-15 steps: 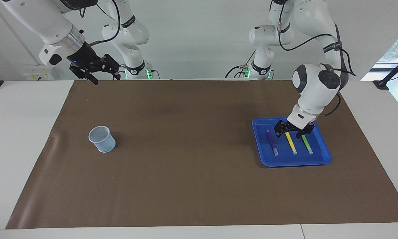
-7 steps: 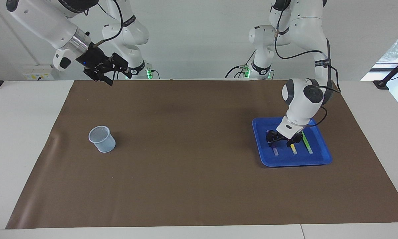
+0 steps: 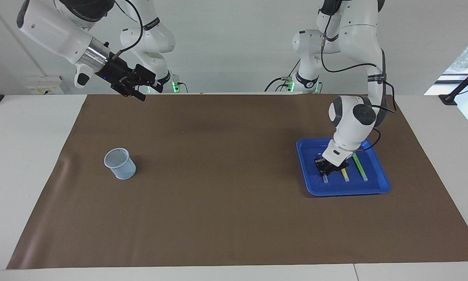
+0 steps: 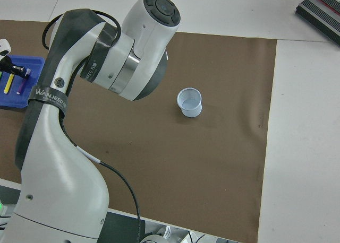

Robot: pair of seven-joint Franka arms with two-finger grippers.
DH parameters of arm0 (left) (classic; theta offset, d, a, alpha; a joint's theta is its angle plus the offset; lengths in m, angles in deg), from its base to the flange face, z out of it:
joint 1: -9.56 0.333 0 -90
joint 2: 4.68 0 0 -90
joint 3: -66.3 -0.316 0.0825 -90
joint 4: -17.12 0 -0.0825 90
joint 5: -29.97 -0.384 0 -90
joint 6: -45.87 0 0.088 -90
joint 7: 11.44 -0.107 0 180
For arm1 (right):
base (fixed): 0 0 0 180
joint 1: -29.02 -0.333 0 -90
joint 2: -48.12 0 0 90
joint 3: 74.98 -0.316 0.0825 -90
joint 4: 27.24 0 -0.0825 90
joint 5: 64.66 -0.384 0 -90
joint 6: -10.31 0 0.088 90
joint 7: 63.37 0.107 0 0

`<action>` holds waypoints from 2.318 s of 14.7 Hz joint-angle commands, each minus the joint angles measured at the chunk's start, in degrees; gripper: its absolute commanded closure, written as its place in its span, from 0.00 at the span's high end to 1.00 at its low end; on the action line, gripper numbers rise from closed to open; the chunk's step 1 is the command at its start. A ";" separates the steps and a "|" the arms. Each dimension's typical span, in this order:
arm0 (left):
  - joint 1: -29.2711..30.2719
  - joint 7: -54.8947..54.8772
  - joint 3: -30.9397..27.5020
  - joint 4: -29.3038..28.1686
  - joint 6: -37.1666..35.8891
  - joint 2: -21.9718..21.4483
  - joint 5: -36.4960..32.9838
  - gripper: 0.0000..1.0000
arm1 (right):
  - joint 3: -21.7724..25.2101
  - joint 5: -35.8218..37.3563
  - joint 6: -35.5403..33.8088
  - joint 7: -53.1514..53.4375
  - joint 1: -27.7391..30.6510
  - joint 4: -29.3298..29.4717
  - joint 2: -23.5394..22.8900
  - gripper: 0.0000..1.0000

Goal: Transfer and insert pens with both arms

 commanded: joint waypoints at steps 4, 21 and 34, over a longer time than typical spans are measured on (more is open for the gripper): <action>-0.71 12.45 -0.19 1.16 -11.27 -9.59 -1.00 0.00 | -1.11 -4.24 2.76 0.72 -0.87 -5.33 2.83 1.00; -21.45 81.63 0.25 16.10 -12.36 -6.80 14.72 0.00 | -1.37 -28.94 31.33 6.70 -18.63 -17.56 -0.86 1.00; -29.37 88.50 0.25 14.88 -9.44 -7.31 17.28 0.00 | -1.37 -32.29 35.55 6.61 -21.54 -16.86 -4.12 0.87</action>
